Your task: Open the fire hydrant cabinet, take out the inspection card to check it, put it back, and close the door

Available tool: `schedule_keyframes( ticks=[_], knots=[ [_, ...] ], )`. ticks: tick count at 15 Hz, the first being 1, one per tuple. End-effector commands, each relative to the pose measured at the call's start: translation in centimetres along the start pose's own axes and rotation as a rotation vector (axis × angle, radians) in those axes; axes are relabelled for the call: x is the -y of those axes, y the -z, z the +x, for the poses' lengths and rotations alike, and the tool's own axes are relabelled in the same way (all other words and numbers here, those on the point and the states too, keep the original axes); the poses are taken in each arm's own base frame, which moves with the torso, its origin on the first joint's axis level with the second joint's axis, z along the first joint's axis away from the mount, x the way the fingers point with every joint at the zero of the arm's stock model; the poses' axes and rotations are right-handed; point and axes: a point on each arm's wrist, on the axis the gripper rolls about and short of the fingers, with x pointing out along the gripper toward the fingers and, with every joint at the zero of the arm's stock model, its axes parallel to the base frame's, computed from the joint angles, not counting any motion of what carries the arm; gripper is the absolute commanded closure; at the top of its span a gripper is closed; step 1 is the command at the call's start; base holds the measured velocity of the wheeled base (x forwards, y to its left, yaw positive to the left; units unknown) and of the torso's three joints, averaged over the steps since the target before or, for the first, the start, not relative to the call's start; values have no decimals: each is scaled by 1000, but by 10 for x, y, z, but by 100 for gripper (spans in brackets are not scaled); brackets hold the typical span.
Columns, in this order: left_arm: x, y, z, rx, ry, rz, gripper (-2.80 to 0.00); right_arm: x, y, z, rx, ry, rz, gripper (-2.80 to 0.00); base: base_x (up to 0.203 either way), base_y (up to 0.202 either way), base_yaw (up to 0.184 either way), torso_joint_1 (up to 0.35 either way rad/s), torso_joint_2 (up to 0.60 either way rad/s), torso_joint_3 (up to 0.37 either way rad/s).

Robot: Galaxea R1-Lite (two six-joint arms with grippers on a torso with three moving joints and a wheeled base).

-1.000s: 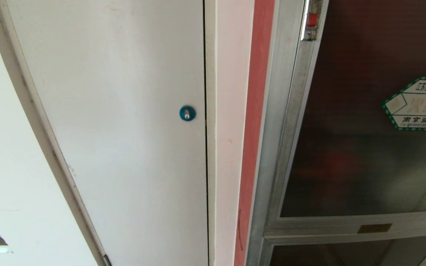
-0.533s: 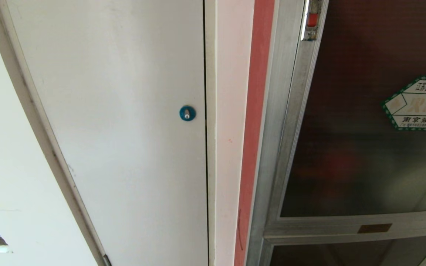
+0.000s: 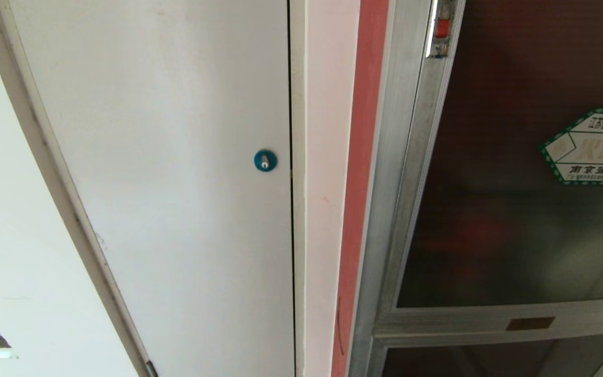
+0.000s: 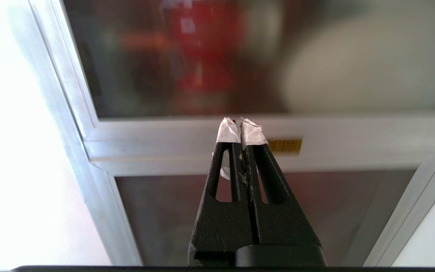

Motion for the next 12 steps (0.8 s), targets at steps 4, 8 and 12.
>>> schedule_keyframes(
  ticks=[4,8,12],
  knots=[
    [0,0,0,-1,0,0,0,-1,-65,3,21,-10,-47,0,0,0,0,0,0,0],
    [0,0,0,-1,0,0,0,-6,-118,32,-18,-167,-81,0,0,0,0,0,0,0],
    [0,0,0,-1,0,0,0,-12,-162,77,-82,-405,-68,0,0,0,0,0,0,0]
  ],
)
